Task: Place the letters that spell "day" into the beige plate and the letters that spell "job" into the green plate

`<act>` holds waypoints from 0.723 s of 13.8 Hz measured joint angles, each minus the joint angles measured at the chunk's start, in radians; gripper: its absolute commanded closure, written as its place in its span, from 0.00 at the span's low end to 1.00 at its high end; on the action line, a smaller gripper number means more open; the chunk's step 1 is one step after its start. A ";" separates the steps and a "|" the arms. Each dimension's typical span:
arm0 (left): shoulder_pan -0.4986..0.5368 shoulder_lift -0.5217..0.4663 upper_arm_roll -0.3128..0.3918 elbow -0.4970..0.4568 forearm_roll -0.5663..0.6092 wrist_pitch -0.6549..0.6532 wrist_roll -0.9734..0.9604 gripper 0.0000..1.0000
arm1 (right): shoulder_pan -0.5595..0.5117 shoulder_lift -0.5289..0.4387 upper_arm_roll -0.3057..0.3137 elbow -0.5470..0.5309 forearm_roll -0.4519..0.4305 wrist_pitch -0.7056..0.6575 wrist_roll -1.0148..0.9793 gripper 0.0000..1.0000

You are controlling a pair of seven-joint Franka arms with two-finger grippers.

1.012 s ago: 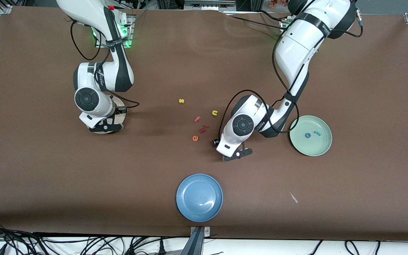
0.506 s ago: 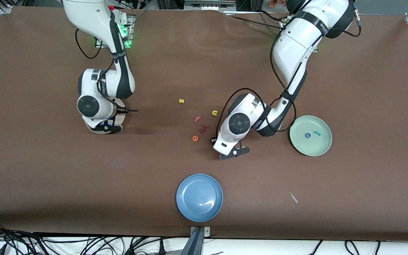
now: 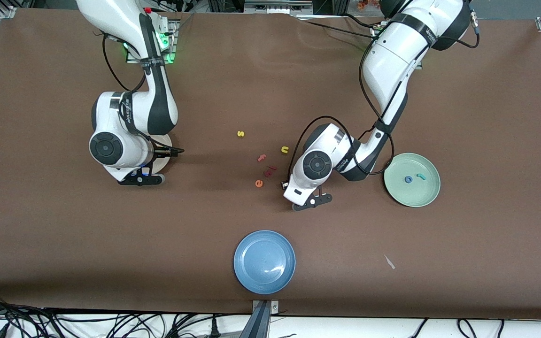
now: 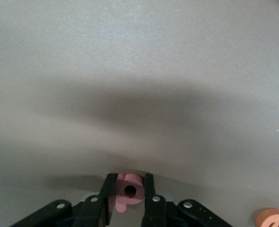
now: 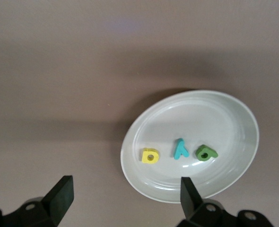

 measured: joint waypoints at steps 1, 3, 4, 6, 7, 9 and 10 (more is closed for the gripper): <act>0.009 -0.003 0.001 0.006 -0.002 -0.023 -0.002 1.00 | 0.000 0.000 0.000 0.030 -0.005 -0.005 -0.001 0.00; 0.051 -0.029 0.003 0.027 -0.014 -0.104 -0.002 1.00 | -0.002 -0.002 0.001 0.085 -0.019 -0.021 -0.002 0.00; 0.087 -0.055 0.002 0.036 -0.020 -0.164 0.001 1.00 | -0.010 -0.009 0.011 0.106 -0.042 -0.024 -0.002 0.00; 0.177 -0.119 -0.007 0.041 -0.026 -0.286 0.034 1.00 | -0.076 -0.058 0.089 0.137 -0.121 -0.027 -0.003 0.00; 0.222 -0.150 -0.009 0.040 -0.028 -0.353 0.067 1.00 | -0.133 -0.103 0.147 0.147 -0.161 -0.028 -0.002 0.00; 0.302 -0.188 -0.010 0.031 -0.031 -0.470 0.145 1.00 | -0.275 -0.213 0.261 0.157 -0.201 -0.048 -0.003 0.00; 0.340 -0.198 -0.010 0.015 -0.032 -0.501 0.183 1.00 | -0.346 -0.267 0.311 0.157 -0.212 -0.075 -0.007 0.00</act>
